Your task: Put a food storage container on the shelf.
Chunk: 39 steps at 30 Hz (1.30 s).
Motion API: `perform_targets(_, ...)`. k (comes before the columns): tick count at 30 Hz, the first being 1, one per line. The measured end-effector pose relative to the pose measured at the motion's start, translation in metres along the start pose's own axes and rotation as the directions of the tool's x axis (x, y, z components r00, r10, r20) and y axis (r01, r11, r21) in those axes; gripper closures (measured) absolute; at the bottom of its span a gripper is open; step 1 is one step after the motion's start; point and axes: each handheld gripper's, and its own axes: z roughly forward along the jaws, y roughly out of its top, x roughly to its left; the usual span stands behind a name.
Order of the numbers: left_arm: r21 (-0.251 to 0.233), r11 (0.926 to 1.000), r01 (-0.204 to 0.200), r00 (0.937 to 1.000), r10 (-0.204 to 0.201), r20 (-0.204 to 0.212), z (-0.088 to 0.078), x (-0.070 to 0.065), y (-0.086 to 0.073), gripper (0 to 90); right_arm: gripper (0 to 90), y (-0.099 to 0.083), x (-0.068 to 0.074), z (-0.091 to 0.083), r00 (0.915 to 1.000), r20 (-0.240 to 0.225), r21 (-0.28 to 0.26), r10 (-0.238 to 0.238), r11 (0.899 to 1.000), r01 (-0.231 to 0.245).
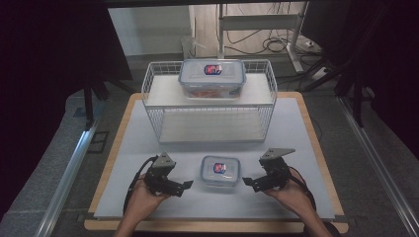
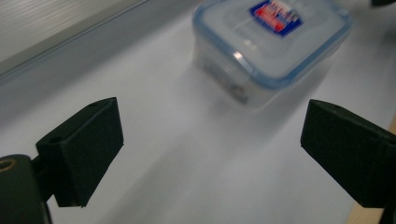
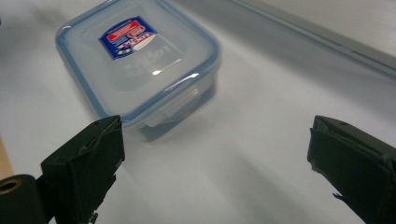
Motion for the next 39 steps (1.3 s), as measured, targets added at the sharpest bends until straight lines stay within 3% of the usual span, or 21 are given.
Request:
perform_targets(1,-0.012,0.9997,0.022,0.9983,-0.021,0.055,0.006,0.004,0.007,6.6,8.5,0.002,0.001,0.001,1.0000,-0.008,0.005,0.002,1.000,-0.002)
perform_targets(3,-0.013,0.9987,0.050,0.9926,-0.048,0.111,0.014,0.007,0.015,8.4,12.8,0.007,0.003,0.003,0.9998,-0.020,0.014,0.004,1.000,-0.004)
perform_targets(9,0.019,0.9977,0.065,0.9851,-0.067,0.158,0.036,0.012,0.025,11.0,17.9,0.016,0.004,0.014,0.9971,-0.070,0.041,0.030,0.999,-0.027)
perform_targets(11,0.043,0.9954,0.086,0.9752,-0.092,0.201,0.049,0.015,0.026,11.0,17.9,0.017,0.002,0.022,0.9921,-0.108,0.058,0.064,0.997,-0.058)
perform_targets(12,0.043,0.9954,0.086,0.9752,-0.092,0.201,0.049,0.015,0.026,11.5,17.9,0.017,0.002,0.022,0.9921,-0.108,0.058,0.064,0.997,-0.058)
perform_targets(13,0.065,0.9930,0.099,0.9657,-0.111,0.234,0.056,0.016,0.026,12.6,17.6,0.018,0.001,0.027,0.9863,-0.136,0.067,0.094,0.994,-0.085)
perform_targets(14,0.065,0.9930,0.099,0.9657,-0.111,0.234,0.056,0.016,0.026,13.9,17.6,0.018,0.000,0.029,0.9841,-0.145,0.071,0.103,0.993,-0.093)
perform_targets(15,0.071,0.9920,0.104,0.9612,-0.118,0.249,0.059,0.017,0.026,13.9,17.6,0.018,0.000,0.029,0.9841,-0.145,0.071,0.103,0.993,-0.093)
perform_targets(16,0.075,0.9900,0.120,0.9492,-0.136,0.283,0.064,0.016,0.027,15.4,17.5,0.020,-0.001,0.034,0.9763,-0.167,0.090,0.137,0.988,-0.124)
perform_targets(17,0.075,0.9897,0.122,0.9463,-0.139,0.292,0.065,0.016,0.028,16.3,18.2,0.020,-0.002,0.036,0.9721,-0.181,0.095,0.150,0.986,-0.134)
perform_targets(18,0.075,0.9897,0.122,0.9463,-0.139,0.292,0.065,0.016,0.028,17.5,18.2,0.020,-0.002,0.036,0.9721,-0.181,0.095,0.150,0.986,-0.134)
perform_targets(19,0.079,0.9897,0.119,0.9428,-0.138,0.304,0.065,0.015,0.028,19.2,21.7,0.021,-0.003,0.039,0.9619,-0.209,0.107,0.176,0.982,-0.156)
perform_targets(20,0.082,0.9899,0.115,0.9419,-0.135,0.307,0.066,0.014,0.028,19.2,21.7,0.021,-0.003,0.039,0.9619,-0.209,0.107,0.176,0.982,-0.156)
perform_targets(21,0.085,0.9902,0.111,0.9439,-0.132,0.303,0.066,0.012,0.029,20.3,22.4,0.020,-0.002,0.041,0.9509,-0.236,0.123,0.200,0.977,-0.175)
perform_targets(22,0.085,0.9918,0.095,0.9526,-0.116,0.282,0.063,0.010,0.029,22.7,23.2,0.020,-0.002,0.041,0.9492,-0.238,0.128,0.206,0.975,-0.180)
perform_targets(24,0.088,0.9916,0.095,0.9540,-0.116,0.277,0.062,0.009,0.029,26.5,25.3,0.019,-0.002,0.041,0.9462,-0.243,0.134,0.213,0.974,-0.185)
perform_targets(25,0.084,0.9919,0.095,0.9545,-0.115,0.275,0.058,0.009,0.027,28.5,29.5,0.017,-0.003,0.039,0.9367,-0.262,0.148,0.233,0.969,-0.199)
perform_targets(27,0.072,0.9920,0.104,0.9534,-0.120,0.277,0.056,0.009,0.025,31.5,33.3,0.014,-0.003,0.036,0.9325,-0.270,0.143,0.240,0.968,-0.207)
perform_targets(34,0.065,0.9917,0.111,0.9514,-0.125,0.281,0.048,0.003,0.014,39.6,46.3,0.011,0.003,0.026,0.9458,-0.255,0.102,0.201,0.978,-0.180)
perform_targets(37,0.052,0.9872,0.151,0.9432,-0.159,0.292,0.043,0.004,0.012,45.4,50.6,0.008,0.002,0.022,0.9431,-0.265,0.081,0.200,0.979,-0.185)
perform_targets(39,0.037,0.9821,0.185,0.9280,-0.187,0.323,0.041,0.008,0.009,49.5,53.7,0.007,0.002,0.020,0.9406,-0.273,0.064,0.201,0.979,-0.191)
